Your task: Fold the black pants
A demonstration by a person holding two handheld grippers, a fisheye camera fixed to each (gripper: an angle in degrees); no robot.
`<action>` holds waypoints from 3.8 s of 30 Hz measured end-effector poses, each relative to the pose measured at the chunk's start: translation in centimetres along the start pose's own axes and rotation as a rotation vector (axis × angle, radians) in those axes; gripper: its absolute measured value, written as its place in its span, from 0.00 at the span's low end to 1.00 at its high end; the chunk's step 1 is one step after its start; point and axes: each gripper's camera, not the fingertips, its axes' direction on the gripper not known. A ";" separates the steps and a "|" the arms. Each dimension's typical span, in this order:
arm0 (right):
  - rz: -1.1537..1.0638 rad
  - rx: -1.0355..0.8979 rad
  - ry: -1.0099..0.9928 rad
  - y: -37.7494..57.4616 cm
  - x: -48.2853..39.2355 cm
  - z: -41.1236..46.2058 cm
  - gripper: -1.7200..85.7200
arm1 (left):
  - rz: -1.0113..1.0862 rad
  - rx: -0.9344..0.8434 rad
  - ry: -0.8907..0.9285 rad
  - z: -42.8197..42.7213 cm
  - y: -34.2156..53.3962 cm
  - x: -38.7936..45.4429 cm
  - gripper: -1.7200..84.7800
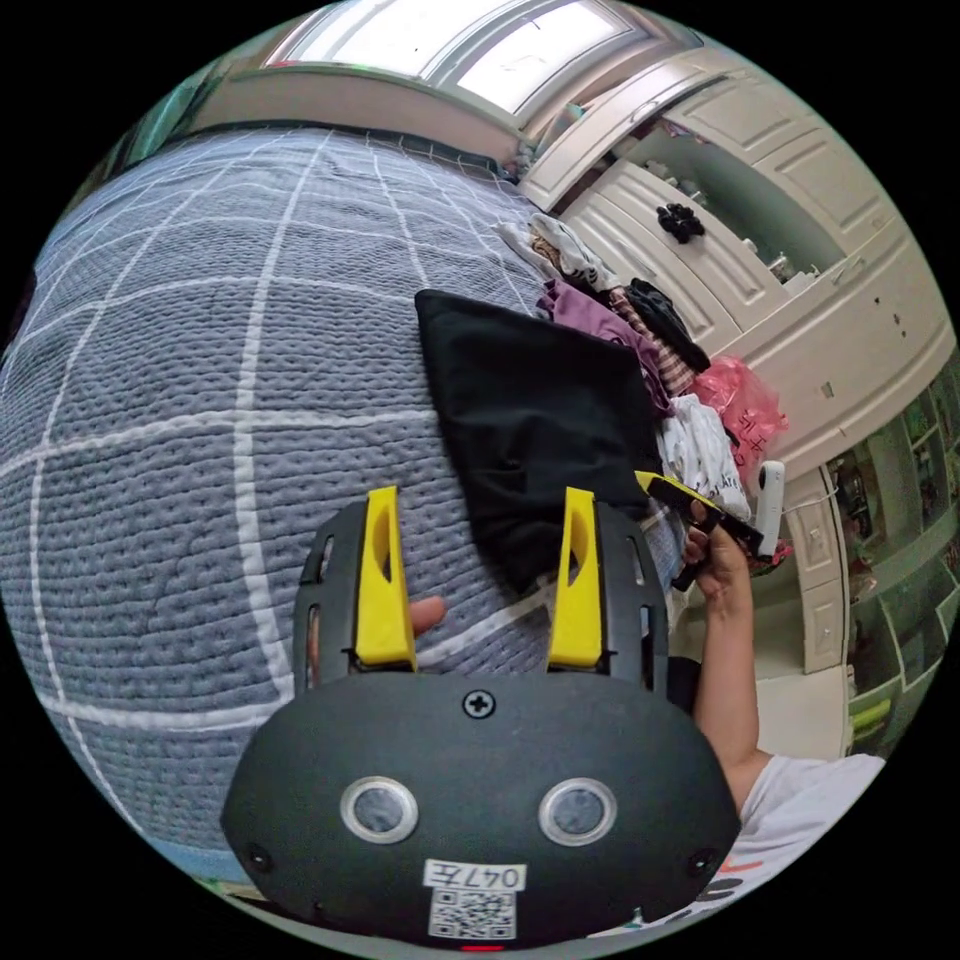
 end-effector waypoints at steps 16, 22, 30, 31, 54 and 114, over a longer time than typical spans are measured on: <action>0.010 0.053 -0.118 0.0 0.0 0.2 0.04 | 0.064 -0.016 -0.076 1.9 1.2 2.0 0.10; 0.047 0.078 -0.180 0.4 -0.8 -1.4 0.04 | 0.031 -0.010 0.070 -0.9 -0.5 0.2 0.05; 0.026 -0.003 -0.188 4.6 -4.7 -3.9 0.07 | -0.051 -0.143 0.200 -3.7 2.4 -3.4 0.13; 0.012 -0.004 -0.154 5.3 -5.1 -3.7 0.10 | -0.066 -0.139 0.197 -3.6 2.9 -3.9 0.15; -0.203 -0.052 -0.078 -3.9 -9.9 0.3 0.08 | 0.183 -0.178 -0.249 2.3 -1.5 2.5 0.25; -0.256 0.185 0.117 -22.0 3.5 -13.4 0.04 | 0.476 -0.129 0.026 6.8 -28.6 23.1 0.04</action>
